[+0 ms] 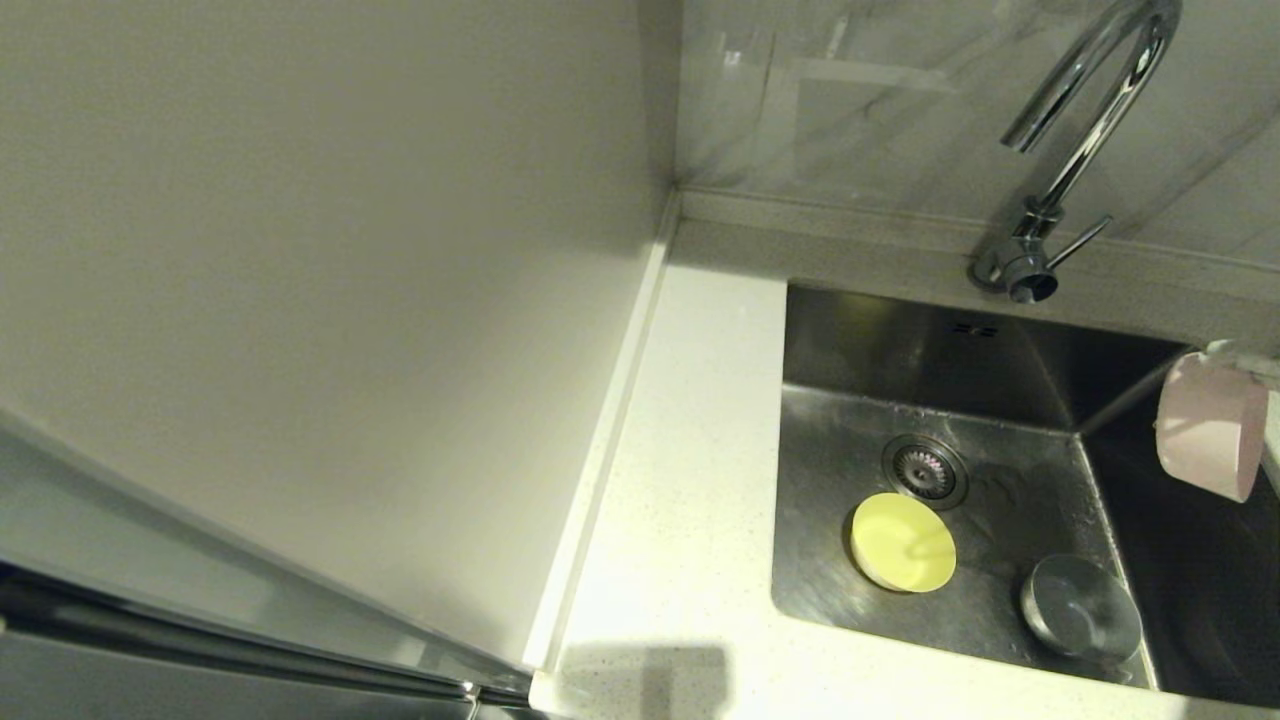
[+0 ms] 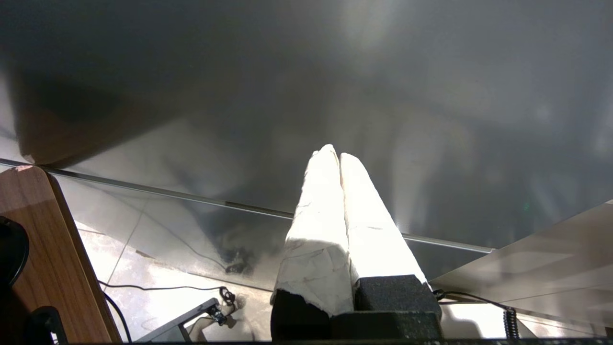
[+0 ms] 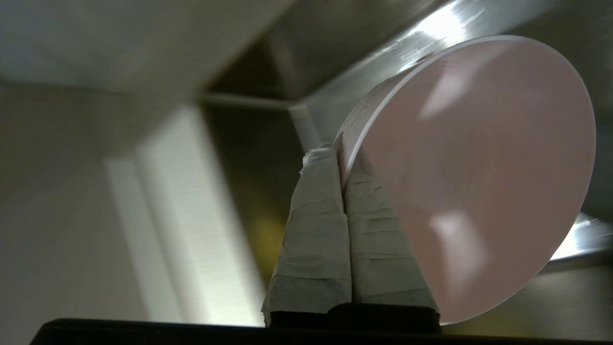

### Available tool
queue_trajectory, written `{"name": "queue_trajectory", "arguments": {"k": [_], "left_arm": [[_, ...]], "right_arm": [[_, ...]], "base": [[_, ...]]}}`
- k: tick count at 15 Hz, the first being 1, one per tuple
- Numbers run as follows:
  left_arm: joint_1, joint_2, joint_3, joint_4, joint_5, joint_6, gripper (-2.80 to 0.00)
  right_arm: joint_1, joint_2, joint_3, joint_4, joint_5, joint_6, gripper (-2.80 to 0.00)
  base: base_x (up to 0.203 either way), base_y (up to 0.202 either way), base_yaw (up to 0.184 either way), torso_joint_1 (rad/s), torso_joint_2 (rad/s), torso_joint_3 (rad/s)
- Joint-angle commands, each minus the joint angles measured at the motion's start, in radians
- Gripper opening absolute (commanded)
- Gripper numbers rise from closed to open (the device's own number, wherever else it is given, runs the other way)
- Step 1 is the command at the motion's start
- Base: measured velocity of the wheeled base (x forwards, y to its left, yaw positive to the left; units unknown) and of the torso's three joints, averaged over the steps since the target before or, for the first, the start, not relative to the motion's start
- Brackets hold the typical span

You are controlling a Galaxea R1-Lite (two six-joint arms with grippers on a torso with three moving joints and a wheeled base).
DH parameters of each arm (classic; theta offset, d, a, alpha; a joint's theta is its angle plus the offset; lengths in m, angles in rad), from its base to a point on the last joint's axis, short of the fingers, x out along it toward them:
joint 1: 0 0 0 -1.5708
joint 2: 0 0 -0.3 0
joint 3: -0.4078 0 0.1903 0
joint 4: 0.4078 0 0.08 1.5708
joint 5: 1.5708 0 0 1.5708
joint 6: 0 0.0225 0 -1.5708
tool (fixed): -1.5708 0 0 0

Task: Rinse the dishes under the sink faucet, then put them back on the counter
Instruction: Put a bowl back to the table from the sink

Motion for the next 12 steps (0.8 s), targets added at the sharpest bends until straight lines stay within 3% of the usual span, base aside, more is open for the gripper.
{"name": "queue_trajectory", "arguments": {"k": [1,3,6,8,12], "left_arm": [[0.0,0.0,0.003,-0.001,0.0,0.0,-2.8],[0.0,0.0,0.003,-0.001,0.0,0.0,-2.8],[0.0,0.0,0.003,-0.001,0.0,0.0,-2.8],[0.0,0.0,0.003,-0.001,0.0,0.0,-2.8],[0.0,0.0,0.003,-0.001,0.0,0.0,-2.8]], "right_arm": [[-0.169,-0.006,-0.012,0.005,0.403,0.224,-2.8],[-0.29,0.05,-0.015,0.005,0.706,0.349,-2.8],[-0.345,0.186,-0.03,-0.043,1.01,0.519,-2.8],[-0.362,0.191,-0.016,-0.089,1.088,0.542,-2.8],[-0.364,0.3,0.024,-0.167,1.094,0.51,-2.8]], "base": [[0.0,0.0,0.0,0.0,0.0,0.0],[0.0,0.0,0.0,0.0,0.0,0.0],[0.0,0.0,0.0,0.0,0.0,0.0],[0.0,0.0,0.0,0.0,0.0,0.0],[0.0,0.0,0.0,0.0,0.0,0.0]]}}
